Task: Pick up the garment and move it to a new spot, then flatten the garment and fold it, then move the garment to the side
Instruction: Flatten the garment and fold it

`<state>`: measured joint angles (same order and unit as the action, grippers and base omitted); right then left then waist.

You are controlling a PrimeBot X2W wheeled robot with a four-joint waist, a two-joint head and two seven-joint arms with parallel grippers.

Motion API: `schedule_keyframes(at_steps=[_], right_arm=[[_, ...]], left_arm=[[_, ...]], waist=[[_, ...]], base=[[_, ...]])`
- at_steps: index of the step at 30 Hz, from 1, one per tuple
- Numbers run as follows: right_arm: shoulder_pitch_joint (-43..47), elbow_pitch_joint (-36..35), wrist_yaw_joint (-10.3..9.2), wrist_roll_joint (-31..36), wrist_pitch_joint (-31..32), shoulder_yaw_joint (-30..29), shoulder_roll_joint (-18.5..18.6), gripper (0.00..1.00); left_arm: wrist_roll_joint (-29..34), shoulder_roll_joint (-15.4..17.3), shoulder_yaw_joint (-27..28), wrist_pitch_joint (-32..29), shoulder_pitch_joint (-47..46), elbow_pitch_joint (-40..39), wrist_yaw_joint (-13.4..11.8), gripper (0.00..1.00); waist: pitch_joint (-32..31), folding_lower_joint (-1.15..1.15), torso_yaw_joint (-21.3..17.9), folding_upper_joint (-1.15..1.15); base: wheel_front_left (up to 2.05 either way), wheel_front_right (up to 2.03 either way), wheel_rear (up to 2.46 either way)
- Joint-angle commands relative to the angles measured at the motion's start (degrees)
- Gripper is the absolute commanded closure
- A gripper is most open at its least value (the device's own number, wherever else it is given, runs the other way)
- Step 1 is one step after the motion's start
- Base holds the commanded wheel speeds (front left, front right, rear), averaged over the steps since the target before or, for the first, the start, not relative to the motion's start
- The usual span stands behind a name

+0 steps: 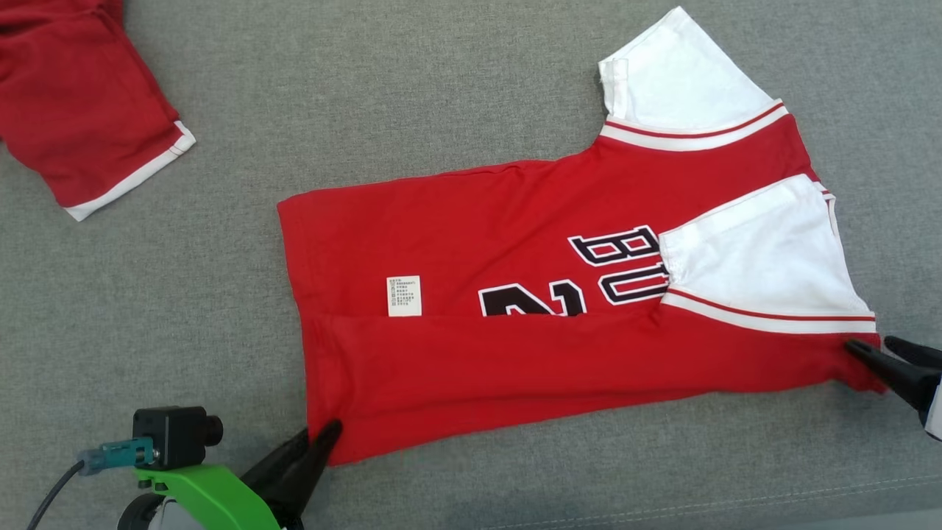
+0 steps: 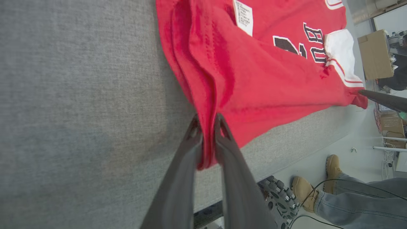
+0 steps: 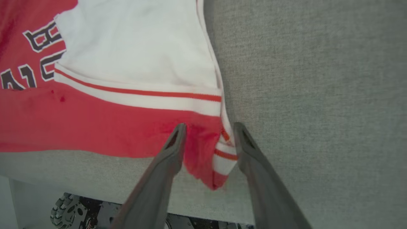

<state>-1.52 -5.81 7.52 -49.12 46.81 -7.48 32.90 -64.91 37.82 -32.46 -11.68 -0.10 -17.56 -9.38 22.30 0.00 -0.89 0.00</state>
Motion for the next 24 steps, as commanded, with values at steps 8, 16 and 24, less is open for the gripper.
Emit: schedule_keyframes(at_steps=[8, 16, 24], right_arm=[[-8.09, -4.76, -0.04, 3.59, -2.69, -5.40, 2.42, 0.00], [-27.21, 0.82, -0.03, 12.33, -2.18, 0.94, 2.25, 0.00], [-46.57, 14.97, -0.03, 22.16, -6.06, 10.44, -1.72, 0.00]], left_arm=[[4.52, 5.52, 3.53, -0.72, -4.85, -2.54, -2.62, 0.00], [8.50, 2.18, 2.12, -7.83, -23.55, 4.05, -2.35, 0.00], [12.35, -7.35, -4.61, -13.92, -41.25, 19.46, 1.29, 0.00]], waist=[[1.92, 0.00, 1.63, 0.00], [7.42, 0.00, 4.20, 0.00], [12.32, 0.00, 8.44, 0.00]], base=[[0.00, 0.00, 0.00], [0.00, 0.00, 0.00], [0.00, 0.00, 0.00]])
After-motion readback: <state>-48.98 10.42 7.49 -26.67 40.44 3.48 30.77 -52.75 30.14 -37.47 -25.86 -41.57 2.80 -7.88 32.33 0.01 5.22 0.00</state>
